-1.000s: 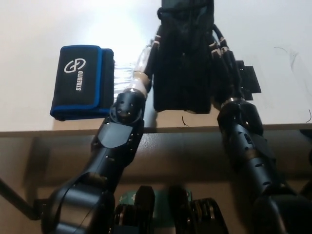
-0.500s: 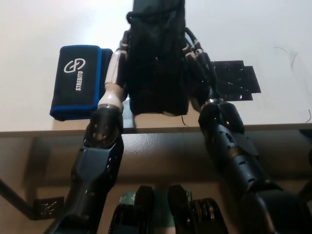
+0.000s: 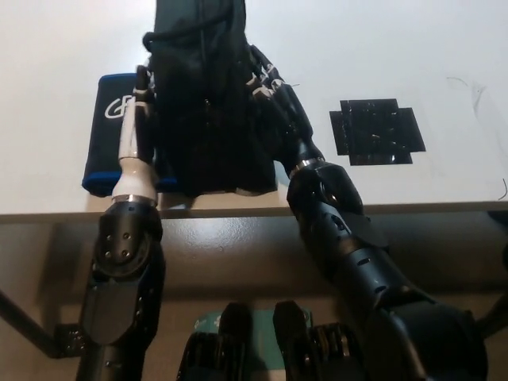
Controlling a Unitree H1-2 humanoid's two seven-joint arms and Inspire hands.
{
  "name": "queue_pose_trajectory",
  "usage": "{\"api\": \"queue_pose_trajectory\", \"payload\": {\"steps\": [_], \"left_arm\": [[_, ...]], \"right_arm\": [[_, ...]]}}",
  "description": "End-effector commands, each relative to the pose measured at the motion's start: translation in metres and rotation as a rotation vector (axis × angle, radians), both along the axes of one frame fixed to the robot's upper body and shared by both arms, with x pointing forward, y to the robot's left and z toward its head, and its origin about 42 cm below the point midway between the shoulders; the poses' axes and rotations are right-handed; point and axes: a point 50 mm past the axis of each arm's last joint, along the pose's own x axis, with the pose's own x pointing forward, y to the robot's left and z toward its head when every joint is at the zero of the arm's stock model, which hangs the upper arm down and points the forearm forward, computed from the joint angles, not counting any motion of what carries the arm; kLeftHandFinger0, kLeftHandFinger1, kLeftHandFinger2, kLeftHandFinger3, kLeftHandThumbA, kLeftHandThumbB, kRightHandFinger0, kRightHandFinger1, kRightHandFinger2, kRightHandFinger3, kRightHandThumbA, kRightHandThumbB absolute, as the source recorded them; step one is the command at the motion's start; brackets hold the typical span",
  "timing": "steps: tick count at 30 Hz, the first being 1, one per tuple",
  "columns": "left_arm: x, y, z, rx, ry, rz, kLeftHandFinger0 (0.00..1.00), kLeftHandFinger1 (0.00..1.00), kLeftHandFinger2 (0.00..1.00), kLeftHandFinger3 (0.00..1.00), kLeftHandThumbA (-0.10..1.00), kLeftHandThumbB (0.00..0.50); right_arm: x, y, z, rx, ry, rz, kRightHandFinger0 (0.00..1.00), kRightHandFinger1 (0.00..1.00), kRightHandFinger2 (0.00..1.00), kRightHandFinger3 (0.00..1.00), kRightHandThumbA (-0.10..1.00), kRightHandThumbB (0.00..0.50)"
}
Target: Use both hands to pick up the lunch bag on the right hand side and smoothly move it near the note book on the left hand side
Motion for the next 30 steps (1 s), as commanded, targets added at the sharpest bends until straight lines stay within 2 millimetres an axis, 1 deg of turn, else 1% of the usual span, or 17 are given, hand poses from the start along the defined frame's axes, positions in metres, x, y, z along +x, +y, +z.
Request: {"api": "queue_pose_trajectory", "payload": {"steps": [1,4,6,8,9,11,13,14,15,16,17,19,20,22,24,26,30], "left_arm": [[-0.003,0.000,0.023,0.003,-0.068,-0.025,1.00,1.00,1.00,1.00,1.00,0.304],[-0.003,0.004,0.026,-0.002,-0.057,-0.020,1.00,1.00,1.00,1.00,1.00,0.286],[-0.001,0.007,0.027,-0.004,-0.050,-0.022,1.00,1.00,1.00,1.00,1.00,0.297],[0.002,0.008,0.028,0.006,-0.030,-0.025,1.00,1.00,1.00,1.00,1.00,0.307],[0.003,0.009,0.028,0.024,-0.024,-0.029,1.00,1.00,1.00,1.00,1.00,0.313],[0.005,0.011,0.029,0.055,-0.023,-0.034,1.00,1.00,1.00,1.00,1.00,0.327],[0.009,0.013,0.031,0.116,-0.028,-0.037,1.00,1.00,1.00,1.00,1.00,0.418],[0.010,0.015,0.031,0.167,-0.026,-0.026,1.00,1.00,1.00,1.00,1.00,0.447],[0.011,0.018,0.032,0.238,-0.026,0.000,1.00,1.00,1.00,1.00,1.00,0.455],[0.011,0.020,0.032,0.261,-0.029,0.009,1.00,1.00,1.00,1.00,1.00,0.456],[0.013,0.022,0.033,0.310,-0.031,0.029,1.00,1.00,1.00,1.00,1.00,0.467],[0.014,0.027,0.035,0.366,-0.045,0.052,1.00,1.00,1.00,1.00,1.00,0.454],[0.016,0.033,0.036,0.424,-0.057,0.078,1.00,1.00,1.00,1.00,1.00,0.475],[0.017,0.040,0.038,0.480,-0.052,0.105,1.00,1.00,1.00,1.00,1.00,0.494],[0.016,0.049,0.042,0.498,-0.049,0.108,1.00,1.00,1.00,1.00,1.00,0.497],[0.015,0.060,0.045,0.512,-0.054,0.118,1.00,1.00,1.00,1.00,1.00,0.500],[0.009,0.070,0.048,0.507,-0.088,0.135,1.00,1.00,1.00,1.00,1.00,0.493]], "right_arm": [[0.001,0.031,0.036,-0.021,-0.102,0.069,1.00,1.00,1.00,1.00,1.00,0.321],[0.001,0.033,0.036,-0.026,-0.105,0.070,1.00,1.00,1.00,1.00,1.00,0.325],[0.001,0.032,0.036,-0.038,-0.119,0.067,1.00,1.00,1.00,1.00,1.00,0.307],[0.002,0.025,0.035,-0.077,-0.129,0.031,1.00,1.00,1.00,1.00,1.00,0.323],[0.003,0.021,0.034,-0.116,-0.150,0.000,1.00,1.00,1.00,1.00,1.00,0.292],[0.004,0.016,0.035,-0.170,-0.186,-0.045,1.00,1.00,1.00,1.00,1.00,0.277],[0.005,0.008,0.035,-0.314,-0.230,-0.133,1.00,1.00,1.00,1.00,1.00,0.324],[0.004,0.002,0.035,-0.425,-0.272,-0.199,1.00,1.00,1.00,1.00,1.00,0.324],[0.004,-0.004,0.034,-0.540,-0.322,-0.269,1.00,1.00,1.00,1.00,1.00,0.350],[0.005,-0.006,0.034,-0.576,-0.334,-0.291,1.00,1.00,1.00,1.00,1.00,0.360],[0.005,-0.013,0.033,-0.644,-0.367,-0.347,1.00,1.00,1.00,1.00,1.00,0.344],[0.006,-0.022,0.033,-0.750,-0.410,-0.426,1.00,1.00,1.00,1.00,1.00,0.348],[0.006,-0.031,0.034,-0.825,-0.449,-0.496,1.00,1.00,1.00,1.00,1.00,0.343],[0.007,-0.045,0.037,-0.882,-0.490,-0.570,1.00,1.00,1.00,1.00,1.00,0.334],[0.008,-0.057,0.041,-0.903,-0.501,-0.612,1.00,1.00,1.00,1.00,1.00,0.315],[0.007,-0.073,0.047,-0.867,-0.501,-0.643,1.00,1.00,1.00,1.00,1.00,0.339],[0.000,-0.095,0.051,-0.824,-0.525,-0.704,1.00,1.00,1.00,1.00,1.00,0.334]]}}
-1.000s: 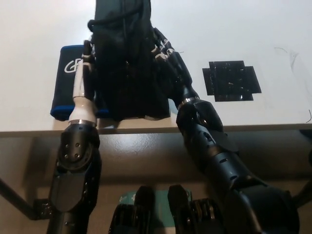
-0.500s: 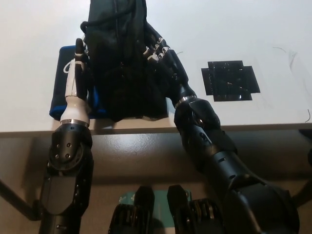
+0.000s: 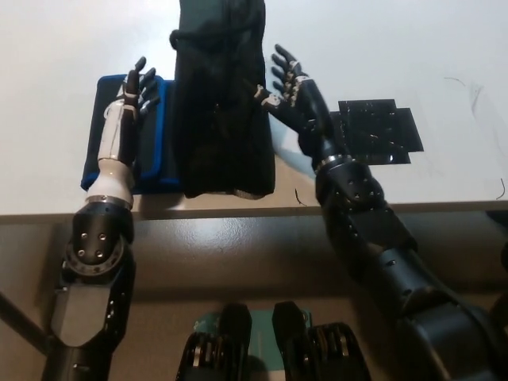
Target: Use both hands to pick up the lunch bag on the right hand side and smoothly move it near the note book on the left hand side
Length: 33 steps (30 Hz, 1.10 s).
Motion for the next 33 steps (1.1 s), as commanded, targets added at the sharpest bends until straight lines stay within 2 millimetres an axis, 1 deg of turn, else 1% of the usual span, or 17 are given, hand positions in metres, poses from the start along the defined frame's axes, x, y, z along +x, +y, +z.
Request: {"api": "queue_pose_trajectory", "payload": {"steps": [1,3,4,6,10,12,14,17,20,21,22,24,25,26,28,31,33], "left_arm": [[0.003,0.035,0.049,0.341,-0.155,0.083,1.00,1.00,1.00,1.00,1.00,0.495],[-0.001,0.037,0.050,0.349,-0.165,0.086,1.00,1.00,1.00,1.00,1.00,0.500],[-0.003,0.038,0.051,0.349,-0.172,0.085,1.00,1.00,1.00,1.00,1.00,0.500],[-0.008,0.042,0.051,0.353,-0.183,0.088,1.00,1.00,1.00,1.00,1.00,0.500],[-0.023,0.054,0.050,0.353,-0.194,0.098,1.00,1.00,1.00,1.00,1.00,0.500],[-0.034,0.063,0.050,0.354,-0.210,0.103,1.00,1.00,1.00,1.00,1.00,0.497],[-0.049,0.075,0.047,0.365,-0.252,0.115,1.00,1.00,1.00,1.00,1.00,0.456],[-0.072,0.088,0.039,0.354,-0.310,0.123,1.00,1.00,1.00,1.00,1.00,0.408],[-0.090,0.092,0.033,0.298,-0.324,0.115,1.00,1.00,1.00,1.00,1.00,0.418],[-0.100,0.095,0.027,0.291,-0.330,0.115,1.00,1.00,1.00,1.00,1.00,0.409],[-0.108,0.097,0.022,0.290,-0.325,0.116,1.00,1.00,1.00,1.00,1.00,0.413],[-0.121,0.101,0.014,0.291,-0.325,0.110,1.00,1.00,1.00,1.00,1.00,0.390],[-0.124,0.102,0.013,0.293,-0.325,0.108,1.00,1.00,1.00,1.00,1.00,0.390],[-0.131,0.105,0.009,0.301,-0.324,0.109,1.00,1.00,1.00,1.00,1.00,0.386],[-0.144,0.108,0.003,0.298,-0.314,0.106,1.00,1.00,1.00,1.00,1.00,0.387],[-0.160,0.113,-0.009,0.282,-0.313,0.092,1.00,1.00,1.00,1.00,1.00,0.342],[-0.171,0.114,-0.016,0.265,-0.298,0.090,1.00,1.00,1.00,1.00,1.00,0.350]], "right_arm": [[-0.010,-0.051,0.051,-0.407,-0.445,-0.424,1.00,1.00,1.00,1.00,1.00,0.336],[-0.017,-0.059,0.051,-0.396,-0.454,-0.430,1.00,1.00,1.00,1.00,1.00,0.342],[-0.020,-0.062,0.051,-0.398,-0.460,-0.435,1.00,1.00,1.00,1.00,1.00,0.363],[-0.028,-0.070,0.052,-0.387,-0.478,-0.434,1.00,1.00,1.00,1.00,1.00,0.337],[-0.048,-0.086,0.056,-0.360,-0.532,-0.437,1.00,1.00,1.00,1.00,1.00,0.338],[-0.060,-0.096,0.056,-0.346,-0.547,-0.440,1.00,1.00,1.00,1.00,1.00,0.355],[-0.081,-0.112,0.054,-0.312,-0.564,-0.440,1.00,1.00,1.00,1.00,1.00,0.355],[-0.108,-0.134,0.046,-0.290,-0.573,-0.434,1.00,1.00,1.00,1.00,1.00,0.361],[-0.128,-0.148,0.038,-0.230,-0.593,-0.423,1.00,1.00,1.00,1.00,1.00,0.348],[-0.142,-0.155,0.033,-0.207,-0.600,-0.431,1.00,1.00,1.00,1.00,1.00,0.340],[-0.153,-0.161,0.027,-0.203,-0.601,-0.434,1.00,1.00,1.00,1.00,1.00,0.355],[-0.170,-0.171,0.019,-0.189,-0.597,-0.448,1.00,1.00,1.00,1.00,1.00,0.366],[-0.174,-0.173,0.018,-0.185,-0.598,-0.454,1.00,1.00,1.00,1.00,1.00,0.365],[-0.182,-0.178,0.014,-0.177,-0.590,-0.471,1.00,1.00,1.00,1.00,1.00,0.384],[-0.195,-0.186,0.005,-0.168,-0.578,-0.481,1.00,1.00,1.00,1.00,1.00,0.360],[-0.211,-0.199,-0.007,-0.181,-0.554,-0.488,1.00,1.00,1.00,1.00,1.00,0.347],[-0.217,-0.205,-0.014,-0.191,-0.538,-0.493,1.00,1.00,1.00,1.00,1.00,0.329]]}}
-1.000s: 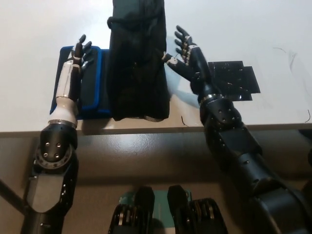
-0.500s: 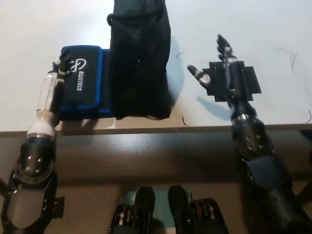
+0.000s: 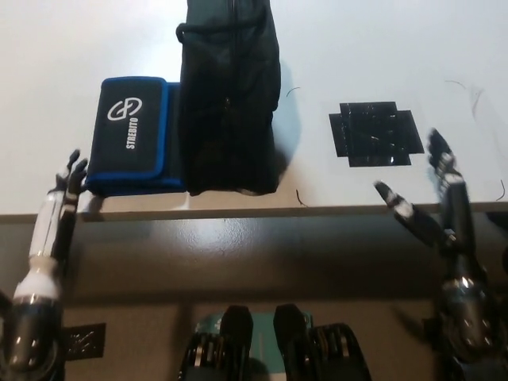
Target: Use both hands to pick up the lunch bag on the right hand side and smoothly move it near the note book on the left hand side
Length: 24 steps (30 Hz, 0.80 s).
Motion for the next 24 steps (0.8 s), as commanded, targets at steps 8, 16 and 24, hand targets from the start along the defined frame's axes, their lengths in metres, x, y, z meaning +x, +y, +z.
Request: {"api": "queue_pose_trajectory", "payload": {"steps": [8,16,24], "left_arm": [[-0.096,0.042,0.034,0.124,-0.361,-0.055,1.00,1.00,1.00,1.00,1.00,0.293],[-0.105,0.051,0.003,0.100,-0.254,-0.039,1.00,1.00,1.00,1.00,1.00,0.286],[-0.079,0.067,-0.054,0.023,-0.052,0.015,1.00,1.00,1.00,1.00,1.00,0.288]], "right_arm": [[-0.076,-0.060,0.027,-0.077,-0.217,-0.080,1.00,1.00,1.00,1.00,1.00,0.281],[-0.083,-0.054,0.000,0.005,-0.117,-0.019,1.00,1.00,1.00,1.00,1.00,0.271],[-0.049,-0.064,-0.040,0.053,0.043,-0.037,1.00,1.00,1.00,1.00,1.00,0.186]]}}
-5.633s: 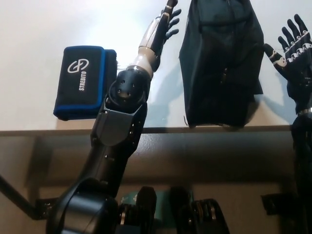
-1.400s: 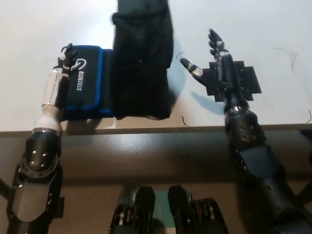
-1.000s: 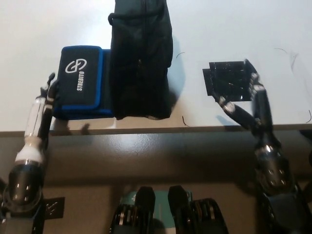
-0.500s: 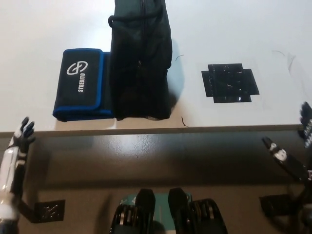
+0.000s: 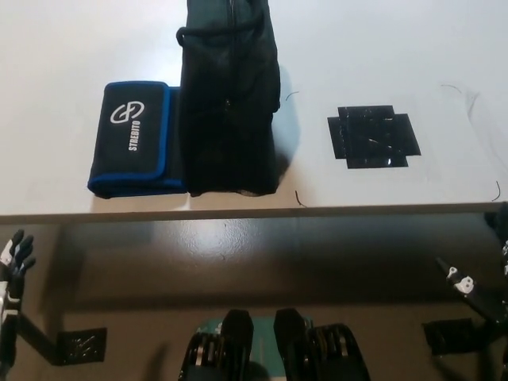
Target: Use both hands to pick up the lunch bag on the right hand side and smoothly move it near the note book on the left hand side
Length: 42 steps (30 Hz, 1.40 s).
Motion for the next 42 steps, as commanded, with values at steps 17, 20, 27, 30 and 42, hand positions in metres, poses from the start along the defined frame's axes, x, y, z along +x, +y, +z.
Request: {"api": "queue_pose_trajectory", "payload": {"steps": [17,20,27,30,42], "left_arm": [[0.047,0.017,-0.009,-0.097,-0.020,-0.043,1.00,1.00,1.00,1.00,1.00,0.283],[0.046,0.017,-0.010,-0.106,-0.020,-0.043,1.00,1.00,1.00,1.00,1.00,0.282],[0.038,0.015,-0.011,-0.081,-0.014,-0.048,1.00,1.00,1.00,1.00,1.00,0.257],[0.030,0.014,-0.007,-0.079,-0.030,-0.059,1.00,1.00,1.00,1.00,1.00,0.292],[0.002,0.021,-0.011,-0.091,-0.025,-0.030,1.00,1.00,1.00,1.00,1.00,0.271]], "right_arm": [[0.046,-0.005,0.011,0.059,-0.058,0.096,1.00,1.00,1.00,1.00,1.00,0.193],[0.047,-0.005,0.011,0.063,-0.059,0.102,1.00,1.00,1.00,1.00,1.00,0.190],[0.029,-0.006,0.010,0.056,-0.068,0.104,1.00,1.00,1.00,1.00,1.00,0.184],[0.013,-0.003,0.012,0.070,-0.092,0.120,1.00,1.00,1.00,1.00,1.00,0.217],[-0.015,-0.008,0.012,0.063,-0.100,0.105,1.00,1.00,1.00,1.00,1.00,0.202]]}}
